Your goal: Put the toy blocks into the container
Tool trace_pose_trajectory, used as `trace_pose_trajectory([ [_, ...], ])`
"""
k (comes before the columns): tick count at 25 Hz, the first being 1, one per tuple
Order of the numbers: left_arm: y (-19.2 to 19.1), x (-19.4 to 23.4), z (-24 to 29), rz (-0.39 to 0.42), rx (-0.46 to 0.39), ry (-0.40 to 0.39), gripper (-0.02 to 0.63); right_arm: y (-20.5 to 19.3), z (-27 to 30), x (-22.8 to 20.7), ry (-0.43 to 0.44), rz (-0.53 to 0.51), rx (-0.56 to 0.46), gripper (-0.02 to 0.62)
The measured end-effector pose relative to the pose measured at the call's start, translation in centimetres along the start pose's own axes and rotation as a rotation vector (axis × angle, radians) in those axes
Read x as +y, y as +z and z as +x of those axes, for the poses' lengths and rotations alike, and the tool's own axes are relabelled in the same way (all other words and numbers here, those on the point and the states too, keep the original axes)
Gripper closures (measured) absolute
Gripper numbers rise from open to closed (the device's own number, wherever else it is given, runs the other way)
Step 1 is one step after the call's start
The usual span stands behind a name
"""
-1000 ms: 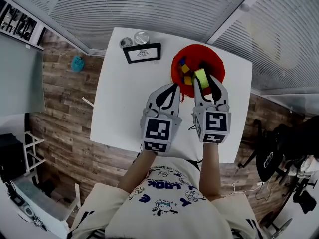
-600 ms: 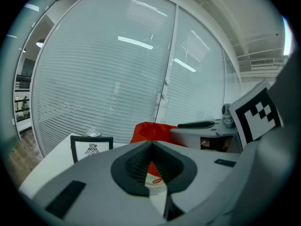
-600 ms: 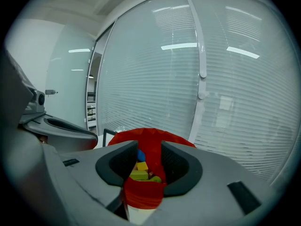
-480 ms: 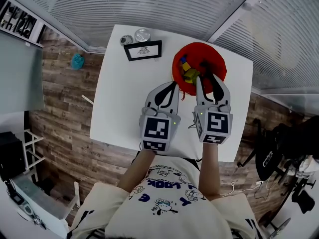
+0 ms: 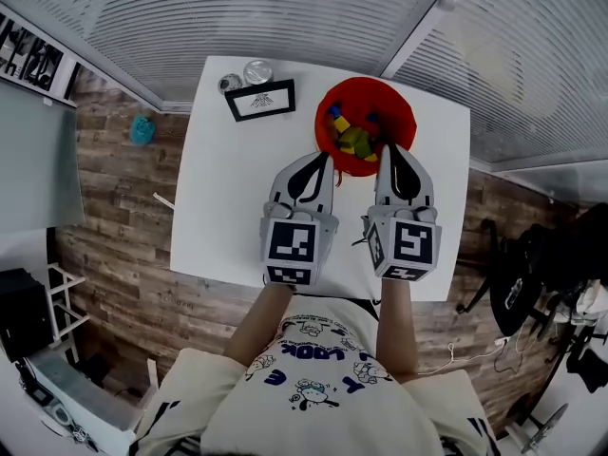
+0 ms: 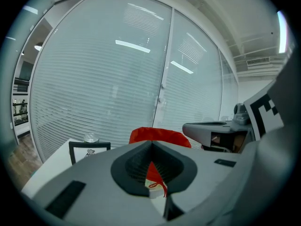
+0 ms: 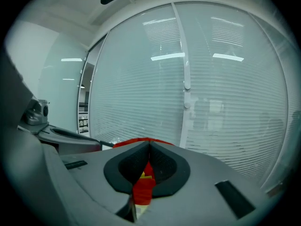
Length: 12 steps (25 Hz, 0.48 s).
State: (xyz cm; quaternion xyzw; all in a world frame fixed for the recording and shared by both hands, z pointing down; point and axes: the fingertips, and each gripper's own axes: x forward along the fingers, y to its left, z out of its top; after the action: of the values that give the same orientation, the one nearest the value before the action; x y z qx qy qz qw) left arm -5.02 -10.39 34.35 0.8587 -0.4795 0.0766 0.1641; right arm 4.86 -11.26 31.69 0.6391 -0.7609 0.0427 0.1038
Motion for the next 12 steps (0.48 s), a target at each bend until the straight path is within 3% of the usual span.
trace_pose_trajectory([
  [12,1.0,-1.9,-0.4,0.034,-0.023,-0.032,0.574,1.2,-2.4,0.3,-0.019,0.052,-0.053,0.575],
])
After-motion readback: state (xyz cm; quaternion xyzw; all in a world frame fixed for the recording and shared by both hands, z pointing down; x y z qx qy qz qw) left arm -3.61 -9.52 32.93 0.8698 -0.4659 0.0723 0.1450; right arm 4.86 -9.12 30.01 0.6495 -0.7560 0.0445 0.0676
